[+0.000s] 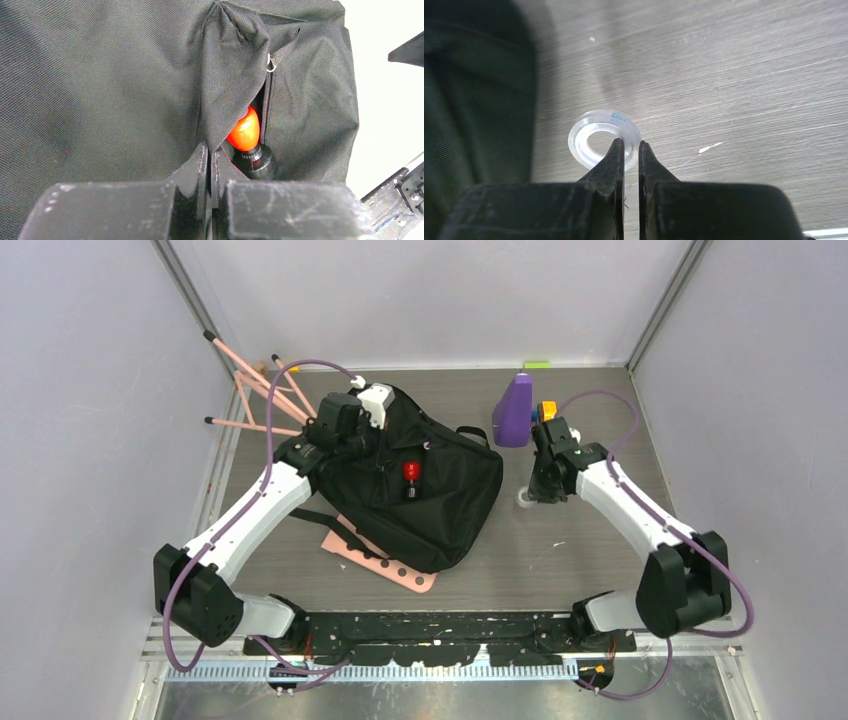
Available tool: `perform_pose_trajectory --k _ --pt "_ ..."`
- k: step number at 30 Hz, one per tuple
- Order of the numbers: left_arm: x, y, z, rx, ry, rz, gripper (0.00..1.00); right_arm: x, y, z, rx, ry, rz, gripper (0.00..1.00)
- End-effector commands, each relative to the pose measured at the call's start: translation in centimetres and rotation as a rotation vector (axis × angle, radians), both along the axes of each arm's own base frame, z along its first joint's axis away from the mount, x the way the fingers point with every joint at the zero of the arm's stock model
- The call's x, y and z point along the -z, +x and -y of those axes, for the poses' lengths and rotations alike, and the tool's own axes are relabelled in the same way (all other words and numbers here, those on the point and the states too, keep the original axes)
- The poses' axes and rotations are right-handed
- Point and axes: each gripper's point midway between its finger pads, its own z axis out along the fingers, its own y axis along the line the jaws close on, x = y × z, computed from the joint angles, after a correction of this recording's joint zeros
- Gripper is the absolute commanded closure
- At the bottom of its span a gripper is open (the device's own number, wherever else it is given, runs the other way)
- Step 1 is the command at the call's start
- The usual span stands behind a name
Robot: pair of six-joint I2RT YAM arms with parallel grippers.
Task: Pack the student bag
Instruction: Pick up the stationery from the center of the board, then place the stationery in the student bag.
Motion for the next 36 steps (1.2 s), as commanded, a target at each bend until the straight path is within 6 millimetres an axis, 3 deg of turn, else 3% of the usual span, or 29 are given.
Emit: perform_pose_trajectory --k 1,6,7,8,11,14,18,20,27,32,36 --pt "-2.5 -0.2 -0.9 -0.023 -0.025 0.063 1.00 -6.3 0.2 -2.1 -0.068 0.039 0.114 0.99" --pt "-2.5 -0.1 -0.9 -0.026 -0.024 0.066 1.00 -12.7 1.8 -7.7 -0.170 0.107 0.273 0.99" --pt "-2.5 -0.2 -0.9 -0.025 -0.025 0.065 1.00 -13.2 1.7 -10.0 -0.217 0.128 0.294 0.99" --pt "-2.5 -0.2 -0.9 -0.024 -0.026 0.064 1.00 -14.7 2.3 -10.9 -0.224 0.152 0.335 0.99" --pt "-2.5 -0.2 -0.9 -0.024 -0.026 0.065 1.00 -16.6 3.5 -15.6 -0.294 0.204 0.401 0.99" --pt "-2.6 -0.2 -0.8 -0.020 -0.029 0.063 1.00 -16.9 4.3 -19.4 -0.351 0.234 0.428 0.99" --pt "-2.6 -0.2 -0.8 -0.022 -0.030 0.065 1.00 -15.9 5.3 -23.5 -0.404 0.255 0.418 0.99" --pt "-2.6 -0.2 -0.8 -0.022 -0.030 0.065 1.00 -14.4 5.7 -25.0 -0.414 0.256 0.385 0.99" --pt "-2.6 -0.4 -0.6 -0.013 -0.040 0.060 1.00 -12.7 7.3 -26.2 -0.336 0.237 0.398 0.99" --pt "-2.7 -0.4 -0.5 -0.010 -0.046 0.059 1.00 -14.1 9.3 -27.0 -0.267 0.255 0.548 0.99" --pt "-2.6 -0.4 -0.5 -0.011 -0.045 0.057 1.00 -13.2 10.9 -26.6 -0.229 0.171 0.607 0.99"
